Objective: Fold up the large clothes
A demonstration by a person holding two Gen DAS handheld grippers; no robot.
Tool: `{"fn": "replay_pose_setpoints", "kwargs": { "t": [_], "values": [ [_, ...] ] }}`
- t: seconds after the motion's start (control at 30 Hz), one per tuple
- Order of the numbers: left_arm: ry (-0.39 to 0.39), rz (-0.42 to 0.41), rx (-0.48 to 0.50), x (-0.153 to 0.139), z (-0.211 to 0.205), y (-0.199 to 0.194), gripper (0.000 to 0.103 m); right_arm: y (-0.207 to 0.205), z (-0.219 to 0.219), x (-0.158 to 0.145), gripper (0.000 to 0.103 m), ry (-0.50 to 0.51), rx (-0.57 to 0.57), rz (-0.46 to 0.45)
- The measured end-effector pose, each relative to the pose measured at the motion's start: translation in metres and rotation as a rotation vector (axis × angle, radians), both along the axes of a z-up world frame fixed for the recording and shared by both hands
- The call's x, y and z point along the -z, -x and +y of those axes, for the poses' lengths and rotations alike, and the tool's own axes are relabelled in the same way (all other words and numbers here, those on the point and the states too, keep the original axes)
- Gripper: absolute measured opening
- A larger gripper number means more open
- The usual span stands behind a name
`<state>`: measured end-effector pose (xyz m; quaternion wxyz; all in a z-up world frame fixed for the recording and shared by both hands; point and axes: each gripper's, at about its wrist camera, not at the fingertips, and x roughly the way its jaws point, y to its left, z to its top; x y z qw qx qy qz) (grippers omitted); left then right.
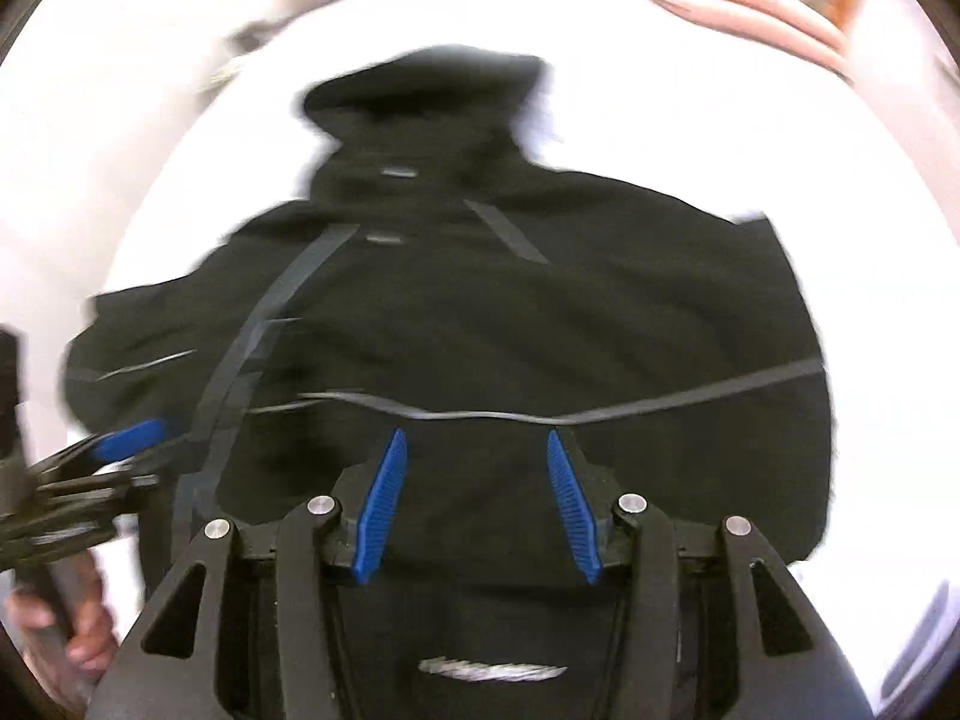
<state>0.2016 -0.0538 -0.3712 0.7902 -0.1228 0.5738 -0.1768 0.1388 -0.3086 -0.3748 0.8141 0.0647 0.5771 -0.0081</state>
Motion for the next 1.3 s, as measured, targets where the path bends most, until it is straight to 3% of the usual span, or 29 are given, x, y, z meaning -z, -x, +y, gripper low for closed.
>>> {"fn": "replay_pose_setpoints", "kwargs": {
  "t": [0.07,0.13,0.33,0.4,0.43,0.47,0.57,0.77,0.87,0.93,1.0,1.07,1.13,1.23,1.3],
  "values": [
    [0.031,0.015,0.012,0.007,-0.012,-0.008,0.082,-0.004,-0.019,0.039,0.039,-0.011,0.056,0.075],
    [0.044,0.036,0.026,0.020,-0.022,-0.018,0.082,-0.008,-0.025,0.075,0.033,-0.064,0.058,0.171],
    [0.061,0.117,0.029,0.053,-0.039,-0.034,0.080,-0.009,-0.029,0.077,0.033,-0.085,0.036,0.142],
    [0.072,0.103,0.030,0.053,-0.044,-0.035,0.062,-0.009,-0.029,0.075,0.033,-0.078,0.020,0.143],
    [0.070,0.106,0.041,0.055,-0.047,-0.036,0.042,-0.006,-0.029,0.071,0.033,-0.074,0.015,0.143],
    [0.034,0.102,0.042,0.054,-0.049,-0.035,0.030,-0.006,-0.028,0.068,0.033,-0.070,0.003,0.143],
    [0.033,0.053,0.050,0.039,-0.045,-0.031,0.023,-0.003,-0.019,0.055,0.033,-0.095,-0.016,0.137],
    [0.021,-0.132,-0.025,-0.033,0.005,-0.019,0.022,0.017,0.006,-0.003,0.034,-0.132,-0.068,0.037],
    [-0.014,-0.177,-0.110,-0.052,0.049,-0.018,0.022,0.024,0.012,-0.021,0.044,-0.135,-0.070,-0.008],
    [-0.045,-0.166,-0.140,-0.049,0.072,-0.019,0.022,0.024,0.013,-0.026,0.050,-0.127,-0.061,-0.037],
    [-0.078,-0.091,-0.111,-0.027,0.084,-0.022,0.025,0.019,0.011,-0.018,0.051,-0.083,-0.038,-0.026],
    [-0.175,-0.027,-0.089,0.003,0.083,-0.021,0.037,0.010,0.009,0.000,0.051,-0.044,-0.011,0.002],
    [-0.291,0.027,-0.077,0.036,0.079,-0.016,0.042,0.010,-0.002,0.018,0.051,-0.004,0.024,0.037],
    [-0.307,-0.017,-0.073,0.038,0.080,-0.005,0.050,0.001,-0.005,0.061,0.051,0.038,0.029,0.152],
    [-0.317,-0.039,-0.101,0.027,0.082,-0.001,0.052,-0.002,0.001,0.059,0.052,0.072,0.013,0.143]
  ]
}}
